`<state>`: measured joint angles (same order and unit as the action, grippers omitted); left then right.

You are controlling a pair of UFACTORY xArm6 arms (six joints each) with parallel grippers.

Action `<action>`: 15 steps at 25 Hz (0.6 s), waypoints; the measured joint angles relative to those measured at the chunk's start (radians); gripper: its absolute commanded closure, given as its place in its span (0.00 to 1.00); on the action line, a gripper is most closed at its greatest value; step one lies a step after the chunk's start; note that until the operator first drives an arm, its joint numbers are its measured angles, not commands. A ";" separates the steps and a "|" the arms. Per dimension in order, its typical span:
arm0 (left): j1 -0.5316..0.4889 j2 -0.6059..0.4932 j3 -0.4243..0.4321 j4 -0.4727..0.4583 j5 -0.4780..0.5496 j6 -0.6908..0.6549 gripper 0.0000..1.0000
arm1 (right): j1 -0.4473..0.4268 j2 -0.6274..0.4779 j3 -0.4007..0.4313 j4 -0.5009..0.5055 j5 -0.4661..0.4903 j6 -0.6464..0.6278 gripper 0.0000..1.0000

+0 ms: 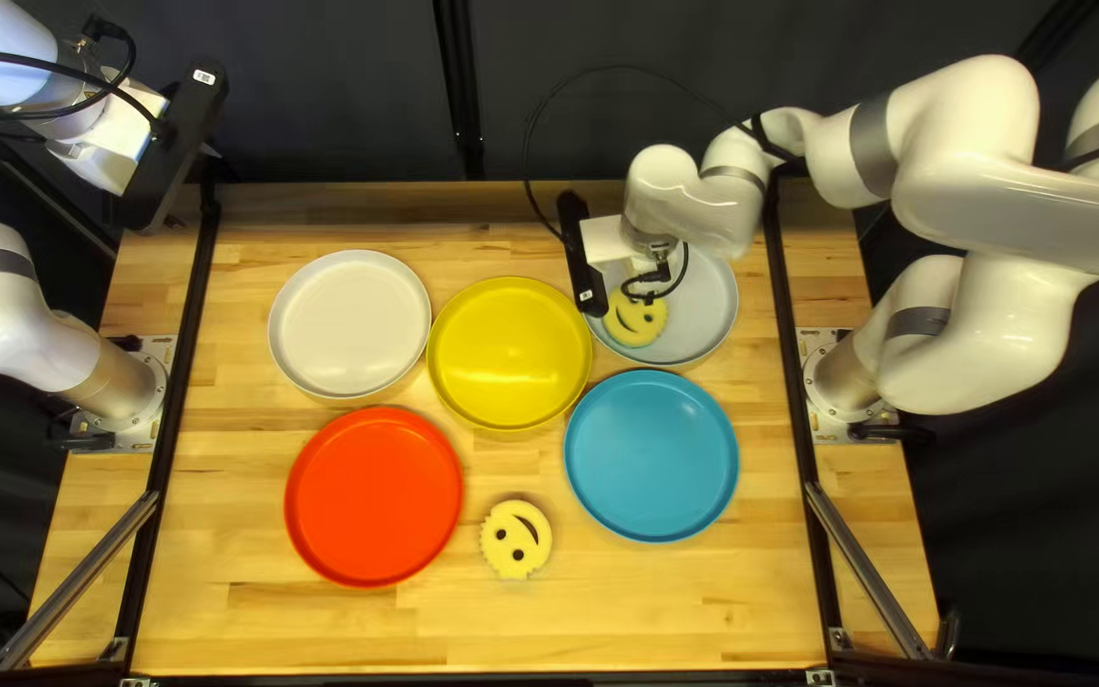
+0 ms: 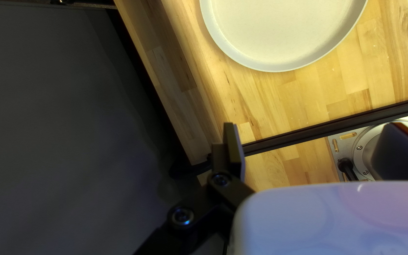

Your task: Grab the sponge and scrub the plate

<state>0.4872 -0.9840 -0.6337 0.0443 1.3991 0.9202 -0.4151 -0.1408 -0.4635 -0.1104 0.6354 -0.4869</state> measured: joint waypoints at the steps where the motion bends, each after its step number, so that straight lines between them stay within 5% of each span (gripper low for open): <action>1: 0.000 0.000 0.000 0.000 0.000 0.000 0.00 | -0.015 0.009 -0.007 0.000 -0.002 -0.012 1.00; 15: 0.000 0.000 0.000 0.000 0.000 0.000 0.00 | -0.160 0.091 -0.110 0.023 0.004 -0.137 1.00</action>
<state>0.4872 -0.9840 -0.6337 0.0443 1.3991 0.9202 -0.5750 -0.0500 -0.5732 -0.0878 0.6390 -0.6241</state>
